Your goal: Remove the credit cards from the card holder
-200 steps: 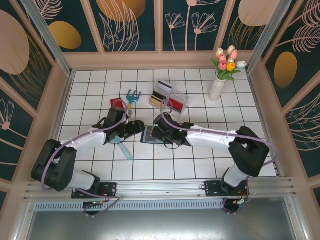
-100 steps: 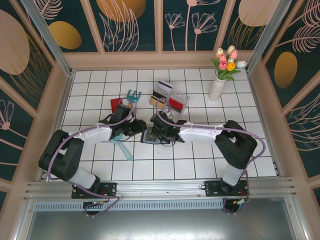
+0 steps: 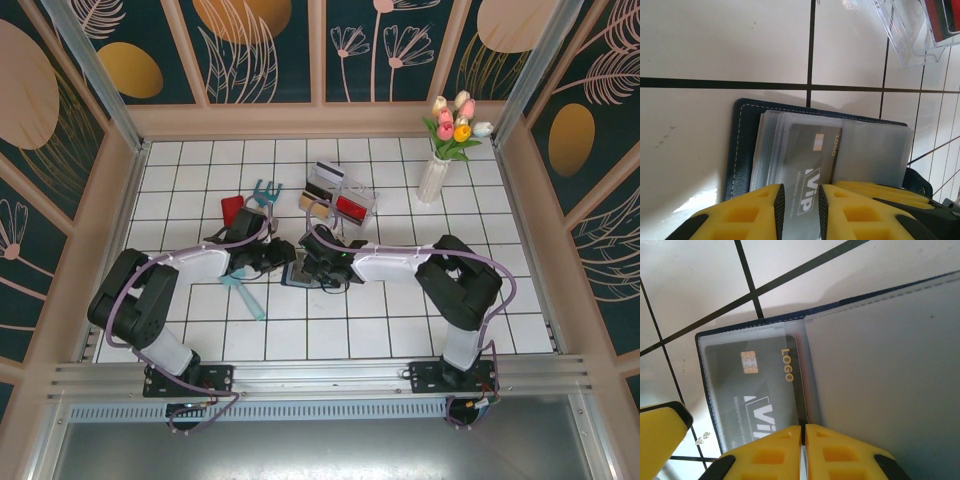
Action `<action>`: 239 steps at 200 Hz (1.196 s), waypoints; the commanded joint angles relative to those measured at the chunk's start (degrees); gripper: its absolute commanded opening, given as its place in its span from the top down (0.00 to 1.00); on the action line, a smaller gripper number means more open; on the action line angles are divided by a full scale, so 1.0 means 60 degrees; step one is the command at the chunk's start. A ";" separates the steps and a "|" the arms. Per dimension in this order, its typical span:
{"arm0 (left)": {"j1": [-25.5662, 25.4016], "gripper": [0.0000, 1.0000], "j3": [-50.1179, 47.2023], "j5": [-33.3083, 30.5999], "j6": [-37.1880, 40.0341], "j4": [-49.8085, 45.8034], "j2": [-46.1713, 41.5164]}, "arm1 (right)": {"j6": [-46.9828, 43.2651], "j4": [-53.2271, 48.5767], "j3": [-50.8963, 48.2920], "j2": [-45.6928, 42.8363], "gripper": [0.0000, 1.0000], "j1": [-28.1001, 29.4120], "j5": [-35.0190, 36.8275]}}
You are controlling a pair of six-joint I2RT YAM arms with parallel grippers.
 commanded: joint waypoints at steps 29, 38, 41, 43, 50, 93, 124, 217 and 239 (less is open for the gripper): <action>-0.0077 0.73 -0.0156 0.0041 -0.0274 0.0302 0.0343 | -0.0096 -0.0194 0.0160 -0.0010 0.86 -0.0031 0.0050; -0.0077 0.72 -0.0219 0.0034 -0.0372 0.0406 0.0324 | -0.0112 -0.0183 0.0126 -0.0028 0.86 -0.0031 0.0045; -0.0077 0.73 -0.0250 0.0027 -0.0408 0.0453 0.0311 | -0.0103 -0.0158 0.0123 -0.0046 0.86 -0.0031 0.0039; -0.0077 0.72 -0.0276 0.0039 -0.0424 0.0486 0.0301 | -0.0110 -0.0150 0.0117 -0.0046 0.86 -0.0031 0.0027; -0.0077 0.73 -0.0304 0.0042 -0.0485 0.0551 0.0293 | -0.0134 -0.0046 0.0066 -0.0077 0.86 -0.0031 -0.0026; -0.0091 0.77 -0.0392 -0.0099 -0.0577 0.0529 0.0026 | -0.0200 0.0231 -0.0073 -0.0420 0.85 -0.0031 -0.0095; -0.0092 0.78 -0.0334 -0.0306 -0.0533 0.0364 -0.0344 | -0.0142 0.0307 -0.0280 -0.0762 0.85 -0.0031 0.0081; -0.0121 0.79 -0.0319 0.0365 -0.0459 0.0847 0.0494 | -0.0039 0.0377 -0.0446 -0.0365 0.85 -0.0118 -0.0094; -0.0121 0.80 -0.0348 0.0377 -0.0400 0.0838 0.0634 | -0.0067 0.0411 -0.0470 -0.0318 0.86 -0.0147 -0.0153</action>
